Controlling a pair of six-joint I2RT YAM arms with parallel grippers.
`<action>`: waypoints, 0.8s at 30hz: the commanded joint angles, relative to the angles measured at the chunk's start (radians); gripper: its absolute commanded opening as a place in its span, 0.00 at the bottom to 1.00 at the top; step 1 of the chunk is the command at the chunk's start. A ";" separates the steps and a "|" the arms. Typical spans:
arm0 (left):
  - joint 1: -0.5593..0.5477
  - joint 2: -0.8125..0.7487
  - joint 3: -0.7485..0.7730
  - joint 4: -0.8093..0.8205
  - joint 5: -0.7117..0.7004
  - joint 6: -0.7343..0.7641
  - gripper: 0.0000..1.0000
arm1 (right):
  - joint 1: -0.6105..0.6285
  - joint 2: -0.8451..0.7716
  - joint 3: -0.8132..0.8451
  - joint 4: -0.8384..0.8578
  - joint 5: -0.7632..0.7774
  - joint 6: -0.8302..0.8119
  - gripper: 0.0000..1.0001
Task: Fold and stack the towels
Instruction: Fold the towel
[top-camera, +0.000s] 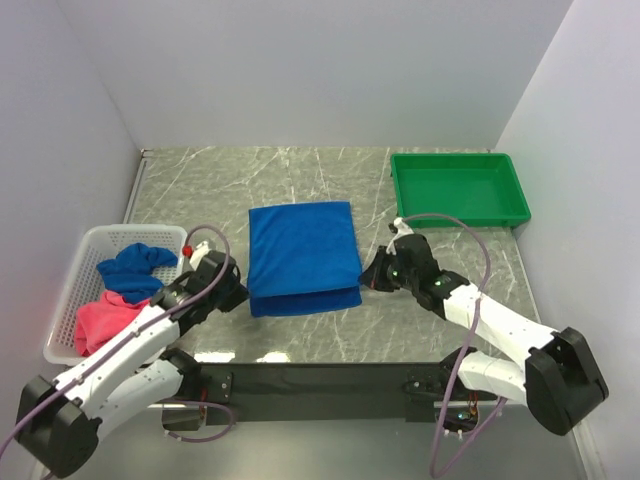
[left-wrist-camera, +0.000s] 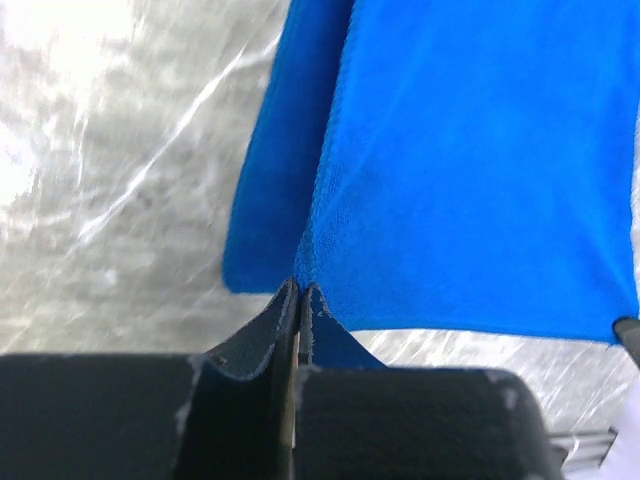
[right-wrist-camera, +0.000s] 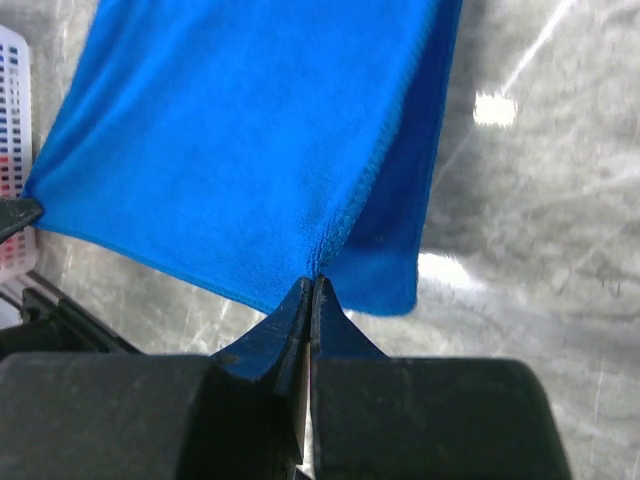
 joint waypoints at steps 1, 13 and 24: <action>-0.003 -0.045 -0.084 -0.010 0.060 -0.019 0.01 | -0.002 -0.028 -0.059 -0.016 -0.016 0.030 0.00; -0.003 0.112 -0.212 0.130 0.108 -0.012 0.01 | -0.003 0.124 -0.125 0.018 -0.024 0.040 0.00; -0.022 -0.026 -0.227 0.031 0.142 -0.085 0.15 | 0.005 0.092 -0.127 -0.042 -0.041 -0.006 0.27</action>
